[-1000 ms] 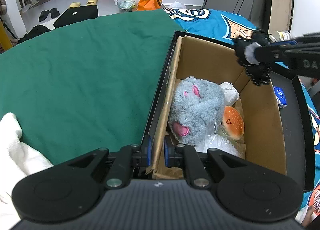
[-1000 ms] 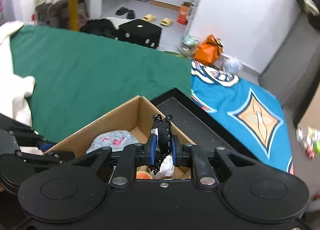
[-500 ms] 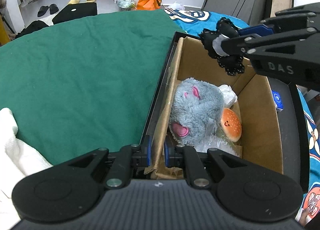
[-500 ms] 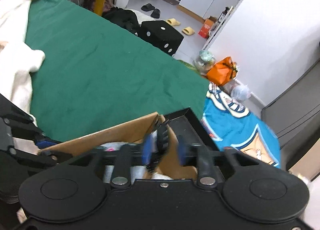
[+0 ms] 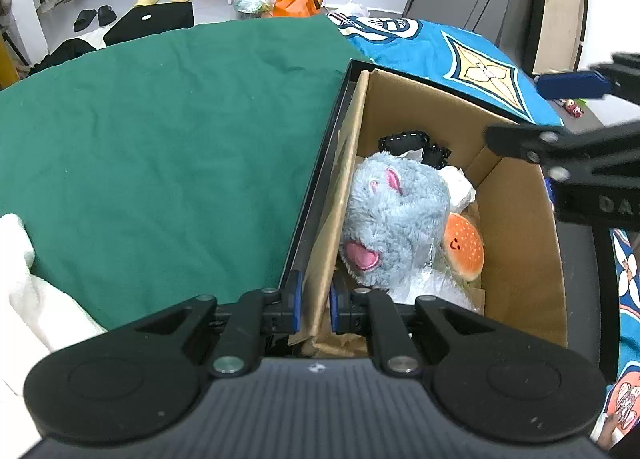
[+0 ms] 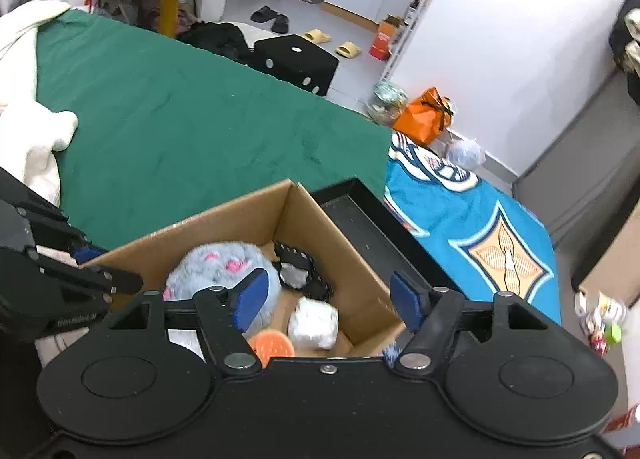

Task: Organize soft objects
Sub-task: 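Move the right tool back over the tray toward the blue tissue pack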

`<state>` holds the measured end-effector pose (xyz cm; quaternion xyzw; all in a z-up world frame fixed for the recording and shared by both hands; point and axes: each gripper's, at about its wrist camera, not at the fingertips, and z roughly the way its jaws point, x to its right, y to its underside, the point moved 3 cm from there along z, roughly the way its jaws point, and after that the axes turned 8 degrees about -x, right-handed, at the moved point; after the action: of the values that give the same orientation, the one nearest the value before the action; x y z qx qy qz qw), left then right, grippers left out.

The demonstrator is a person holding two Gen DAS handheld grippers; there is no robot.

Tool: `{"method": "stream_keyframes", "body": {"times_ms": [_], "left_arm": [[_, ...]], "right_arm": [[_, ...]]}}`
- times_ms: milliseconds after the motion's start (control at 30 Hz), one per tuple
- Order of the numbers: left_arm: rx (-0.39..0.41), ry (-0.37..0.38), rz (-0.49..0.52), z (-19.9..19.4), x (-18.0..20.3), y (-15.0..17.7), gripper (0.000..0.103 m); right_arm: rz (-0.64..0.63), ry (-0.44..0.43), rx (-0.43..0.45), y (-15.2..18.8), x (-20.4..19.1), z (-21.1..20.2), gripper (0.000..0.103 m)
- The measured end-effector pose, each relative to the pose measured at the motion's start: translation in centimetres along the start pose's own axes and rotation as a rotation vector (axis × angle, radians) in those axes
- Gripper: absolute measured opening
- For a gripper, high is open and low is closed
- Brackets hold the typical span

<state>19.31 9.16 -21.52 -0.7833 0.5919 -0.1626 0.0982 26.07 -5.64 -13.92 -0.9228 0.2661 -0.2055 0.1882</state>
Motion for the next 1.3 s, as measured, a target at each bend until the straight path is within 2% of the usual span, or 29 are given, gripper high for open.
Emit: {"method": "stream_keyframes", "body": {"times_ms": [433, 533, 600, 667, 900, 1033, 1300], "left_arm": [[-0.011, -0.07, 0.04, -0.4, 0.9, 0.1, 0.019], [-0.013, -0.08, 0.062, -0.5, 1.3, 0.0, 0.034], [0.001, -0.086, 0.081, -0.9, 1.7, 0.0, 0.049], [0.003, -0.102, 0.108, -1.1, 2.1, 0.0, 0.057], [-0.009, -0.122, 0.121, -1.7, 3.0, -0.2, 0.07], [-0.011, -0.14, 0.147, -2.3, 3.9, -0.4, 0.072], [-0.016, -0.167, 0.135, -3.1, 4.5, -1.3, 0.075]], "right_arm": [[0.171, -0.028, -0.02, 3.9, 3.3, -0.7, 0.073], [0.213, -0.028, -0.005, 4.7, 4.3, -1.1, 0.078], [0.239, -0.035, 0.004, 5.2, 5.2, -1.3, 0.078], [0.26, -0.039, 0.008, 5.6, 5.9, -1.4, 0.078], [0.326, -0.052, 0.037, 6.6, 8.5, -2.3, 0.083], [0.354, -0.067, 0.048, 6.9, 9.6, -2.5, 0.083], [0.432, -0.099, 0.072, 8.3, 11.4, -2.0, 0.084]]}}
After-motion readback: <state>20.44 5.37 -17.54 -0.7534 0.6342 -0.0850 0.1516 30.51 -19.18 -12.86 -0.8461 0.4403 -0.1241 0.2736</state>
